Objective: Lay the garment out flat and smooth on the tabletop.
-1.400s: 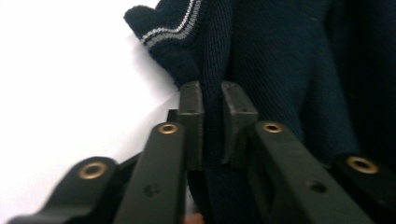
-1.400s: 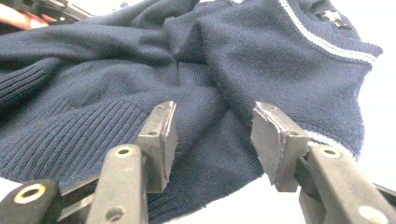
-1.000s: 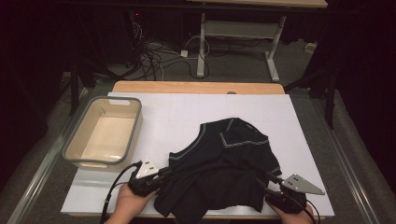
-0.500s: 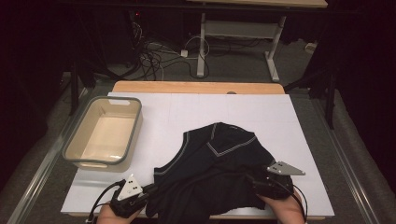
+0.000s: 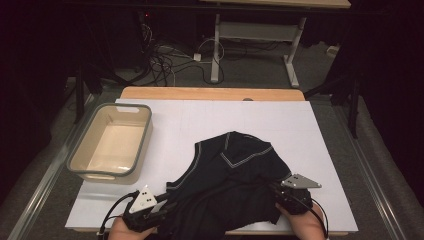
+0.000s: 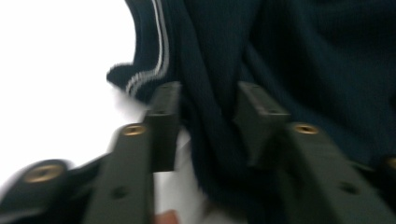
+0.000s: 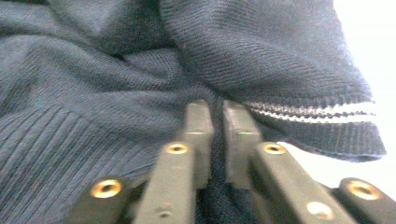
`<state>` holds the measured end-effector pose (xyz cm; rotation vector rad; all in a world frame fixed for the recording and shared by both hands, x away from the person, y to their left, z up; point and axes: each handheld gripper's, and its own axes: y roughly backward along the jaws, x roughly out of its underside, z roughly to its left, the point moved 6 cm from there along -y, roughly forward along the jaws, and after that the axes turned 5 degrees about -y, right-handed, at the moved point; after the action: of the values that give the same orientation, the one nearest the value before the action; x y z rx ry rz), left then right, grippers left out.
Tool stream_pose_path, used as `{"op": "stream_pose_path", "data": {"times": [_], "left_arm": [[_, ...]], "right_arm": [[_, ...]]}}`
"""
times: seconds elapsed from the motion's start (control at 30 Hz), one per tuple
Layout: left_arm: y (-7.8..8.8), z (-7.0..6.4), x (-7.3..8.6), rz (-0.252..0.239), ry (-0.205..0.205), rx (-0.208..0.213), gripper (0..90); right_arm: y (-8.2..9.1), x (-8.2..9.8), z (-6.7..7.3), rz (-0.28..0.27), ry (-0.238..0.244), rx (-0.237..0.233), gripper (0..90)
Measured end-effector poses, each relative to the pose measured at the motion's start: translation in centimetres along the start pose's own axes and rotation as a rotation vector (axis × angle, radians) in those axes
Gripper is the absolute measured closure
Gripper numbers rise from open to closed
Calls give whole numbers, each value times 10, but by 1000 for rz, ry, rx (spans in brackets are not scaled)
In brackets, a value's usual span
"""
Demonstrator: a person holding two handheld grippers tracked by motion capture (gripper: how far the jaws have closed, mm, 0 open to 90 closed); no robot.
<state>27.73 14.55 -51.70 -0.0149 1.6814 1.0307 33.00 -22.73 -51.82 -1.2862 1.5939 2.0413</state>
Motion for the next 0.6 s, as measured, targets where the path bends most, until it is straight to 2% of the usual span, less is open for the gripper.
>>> {"op": "stream_pose_path", "data": {"times": [0.07, 0.13, 0.2, 0.3, 0.47, 0.6], "left_arm": [[-2, 1, -7, -27, 12, 12, 443], [-6, 2, -13, -44, 8, 15, 386], [-12, 2, -19, -55, 0, 19, 342], [-20, 5, -28, -66, 10, 33, 294], [-32, 6, -43, -79, -1, 63, 294], [-54, 13, -65, -52, -34, 52, 294]], "right_arm": [[5, 2, 0, -11, 23, 10, 863], [14, 8, -4, -24, 44, 35, 865], [26, 16, -14, -40, 8, 45, 868], [45, 30, -32, -55, -36, 66, 870], [71, 49, -55, -68, -79, 145, 871], [83, 59, -70, -83, -121, 166, 870]]}}
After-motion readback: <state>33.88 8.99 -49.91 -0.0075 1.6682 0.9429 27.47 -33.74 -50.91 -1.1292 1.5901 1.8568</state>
